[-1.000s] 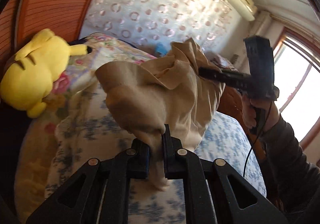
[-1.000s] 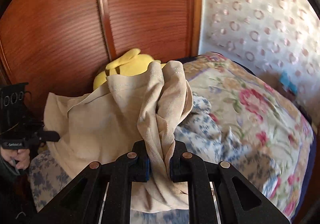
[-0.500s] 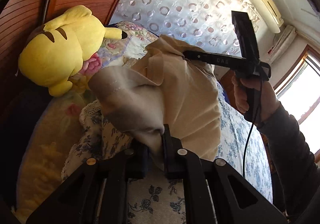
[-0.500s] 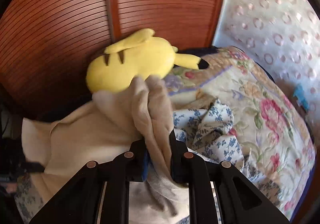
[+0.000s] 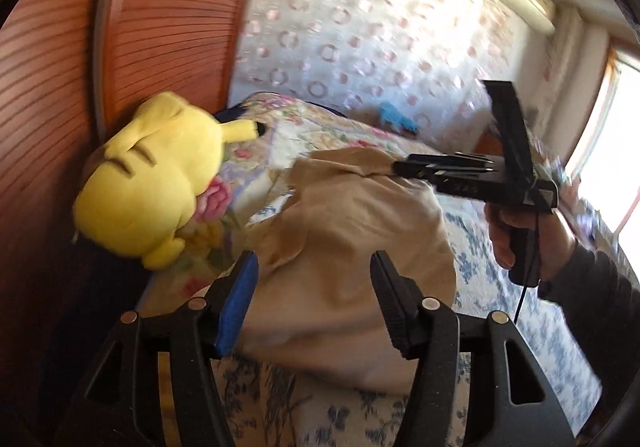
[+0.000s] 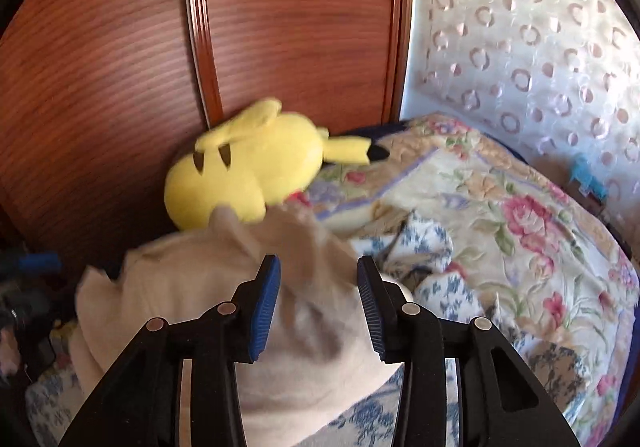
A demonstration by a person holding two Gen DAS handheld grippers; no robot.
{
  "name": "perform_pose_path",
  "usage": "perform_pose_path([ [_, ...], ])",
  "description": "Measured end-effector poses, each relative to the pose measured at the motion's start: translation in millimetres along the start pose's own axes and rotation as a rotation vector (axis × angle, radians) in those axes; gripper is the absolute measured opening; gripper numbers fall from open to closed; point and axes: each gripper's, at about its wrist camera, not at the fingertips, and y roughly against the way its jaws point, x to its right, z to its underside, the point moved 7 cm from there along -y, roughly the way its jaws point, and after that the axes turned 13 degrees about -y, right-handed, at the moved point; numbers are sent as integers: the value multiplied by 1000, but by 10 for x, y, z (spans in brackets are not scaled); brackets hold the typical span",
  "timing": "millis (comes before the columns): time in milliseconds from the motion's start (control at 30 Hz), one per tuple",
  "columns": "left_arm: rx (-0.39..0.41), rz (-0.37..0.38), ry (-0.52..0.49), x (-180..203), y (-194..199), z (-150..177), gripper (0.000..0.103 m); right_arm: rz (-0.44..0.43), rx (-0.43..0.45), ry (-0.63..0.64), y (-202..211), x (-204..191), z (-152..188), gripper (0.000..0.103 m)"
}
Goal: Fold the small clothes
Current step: 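Carry the shirt with both grippers and place it beside the yellow plush toy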
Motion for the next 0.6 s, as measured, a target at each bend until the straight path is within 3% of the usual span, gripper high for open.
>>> perform_pose_path([
  [100, -78, -48, -63, -48, -359, 2, 60, 44, -36, -13, -175, 106, 98, 41],
  [167, -129, -125, -64, -258, -557, 63, 59, 68, -40, -49, -274, 217, 65, 41],
  [233, -134, -197, -17, -563, -599, 114, 59, 109, -33, -74, -366, 327, 14, 43],
  [300, -116, -254, 100, -936, -514, 187, 59, 123, -34, -109, -396, 345, -80, 44],
  [367, -104, -268, 183, -1191, -423, 272, 59, 140, -25, -128, -381, 350, -85, 44],
  [600, -102, -297, 137, -1215, -150, 376, 59, 134, 41, -155, -138, 195, -73, 49],
])
